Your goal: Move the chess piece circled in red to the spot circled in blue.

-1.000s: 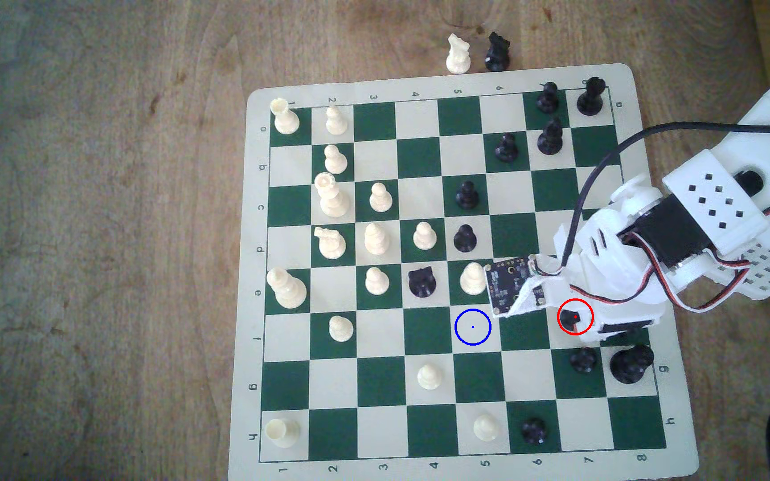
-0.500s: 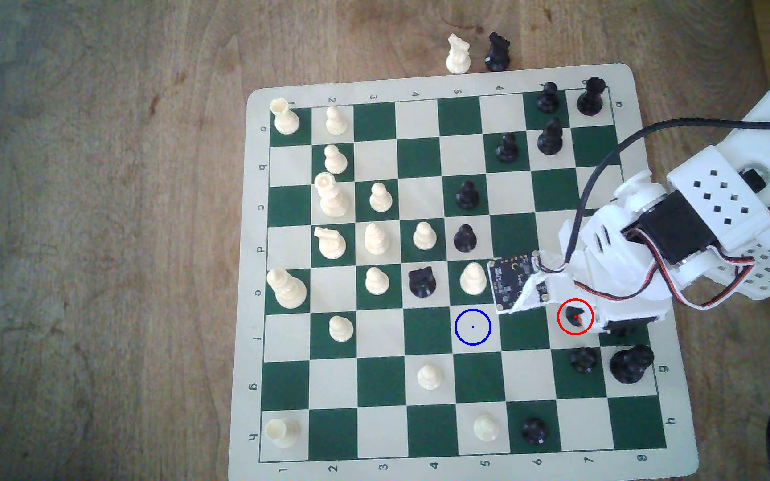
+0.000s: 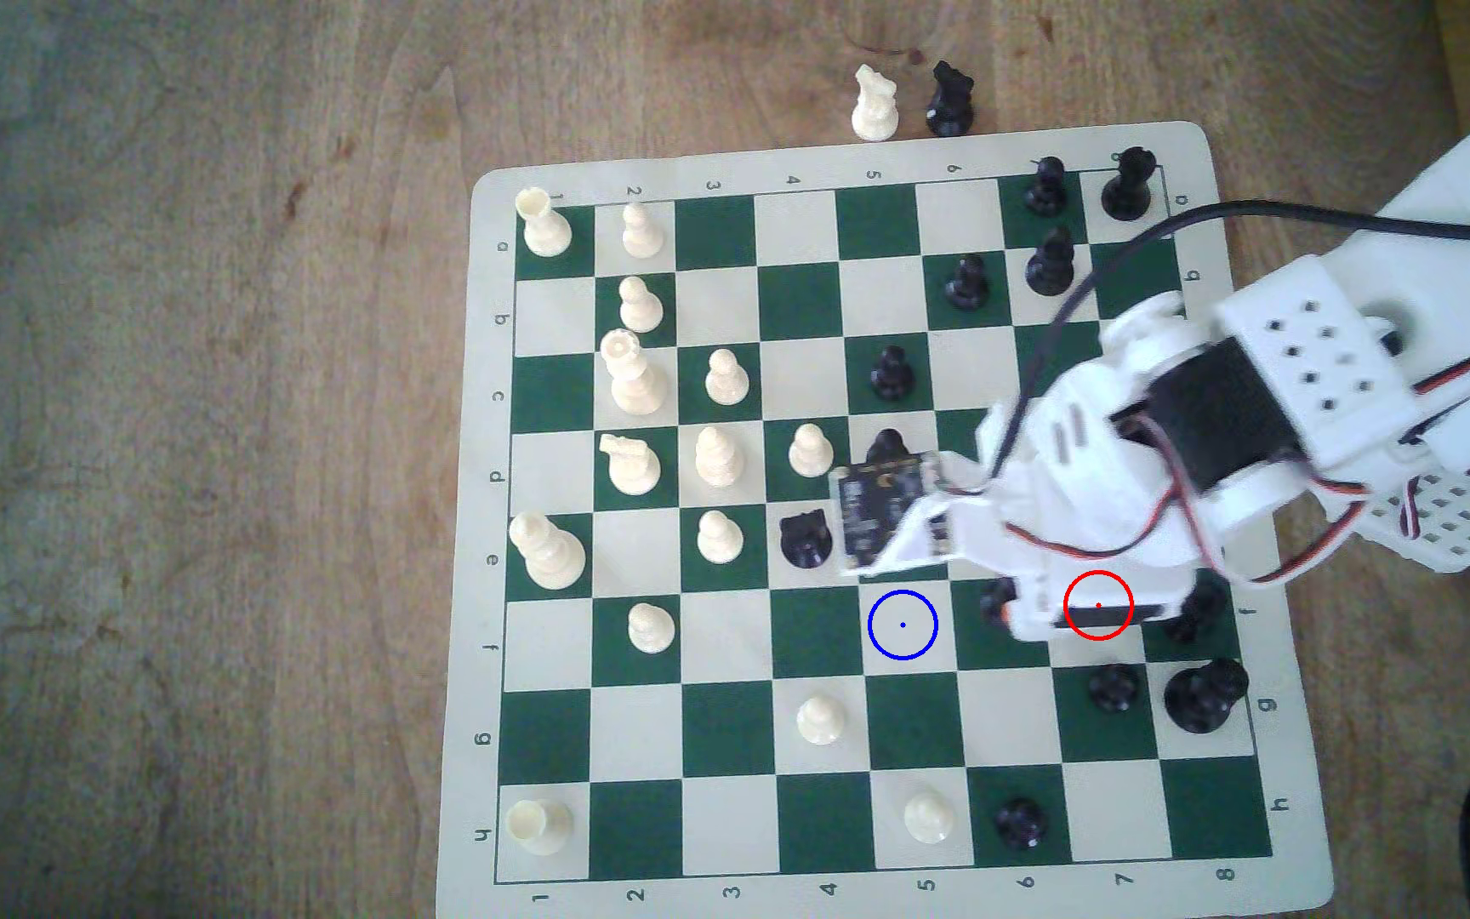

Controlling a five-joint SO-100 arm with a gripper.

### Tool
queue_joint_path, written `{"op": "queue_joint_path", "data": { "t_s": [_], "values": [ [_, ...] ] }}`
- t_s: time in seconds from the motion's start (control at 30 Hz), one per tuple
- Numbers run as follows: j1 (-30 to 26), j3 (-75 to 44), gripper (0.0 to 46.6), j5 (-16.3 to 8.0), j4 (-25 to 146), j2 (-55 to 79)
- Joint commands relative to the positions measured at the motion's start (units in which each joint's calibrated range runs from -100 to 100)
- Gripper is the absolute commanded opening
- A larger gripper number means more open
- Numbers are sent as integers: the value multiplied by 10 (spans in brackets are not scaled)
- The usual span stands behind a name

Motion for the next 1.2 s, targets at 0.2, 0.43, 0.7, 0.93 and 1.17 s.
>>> {"op": "queue_joint_path", "data": {
  "t_s": [0.2, 0.43, 0.7, 0.93, 1.17],
  "values": [
    [26, -112, 3, 11, -72, 113],
    [39, -128, 3, 18, -107, 171],
    [40, -139, 3, 21, -117, 191],
    [35, -131, 3, 21, -115, 189],
    [28, -130, 3, 22, -93, 177]
  ]
}}
